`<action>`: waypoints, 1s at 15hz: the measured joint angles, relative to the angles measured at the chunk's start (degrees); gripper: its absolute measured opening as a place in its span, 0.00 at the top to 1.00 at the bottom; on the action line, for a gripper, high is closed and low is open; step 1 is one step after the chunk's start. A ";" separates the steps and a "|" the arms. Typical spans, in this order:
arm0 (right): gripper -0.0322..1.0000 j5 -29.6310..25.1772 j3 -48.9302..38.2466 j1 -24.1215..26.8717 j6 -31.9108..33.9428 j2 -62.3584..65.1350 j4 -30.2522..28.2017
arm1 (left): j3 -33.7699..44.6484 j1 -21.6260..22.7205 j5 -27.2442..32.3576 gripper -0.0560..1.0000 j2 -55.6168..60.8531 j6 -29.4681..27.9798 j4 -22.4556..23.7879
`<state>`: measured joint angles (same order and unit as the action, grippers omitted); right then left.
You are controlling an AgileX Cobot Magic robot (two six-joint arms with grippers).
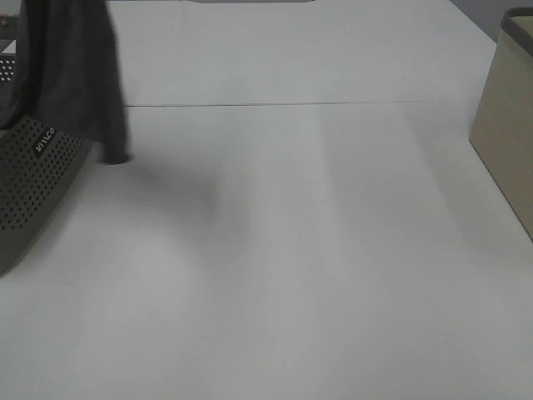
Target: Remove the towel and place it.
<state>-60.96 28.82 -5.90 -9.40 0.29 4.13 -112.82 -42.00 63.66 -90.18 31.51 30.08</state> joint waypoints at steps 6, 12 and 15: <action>0.17 14.55 0.63 0.00 -0.29 -14.09 6.59 | -4.93 -5.61 -0.57 0.95 -9.00 -7.85 -0.23; 0.19 31.23 0.63 0.00 -26.36 -34.61 34.26 | -5.04 -5.79 -12.20 0.95 -9.45 -22.46 -6.13; 0.19 33.40 0.63 0.00 -45.03 -43.03 52.31 | -5.04 -5.79 -14.44 0.95 -10.14 -23.20 -7.10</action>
<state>-27.56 29.45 -5.90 -54.43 -42.74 56.44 -117.86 -47.78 49.22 -100.32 8.31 22.98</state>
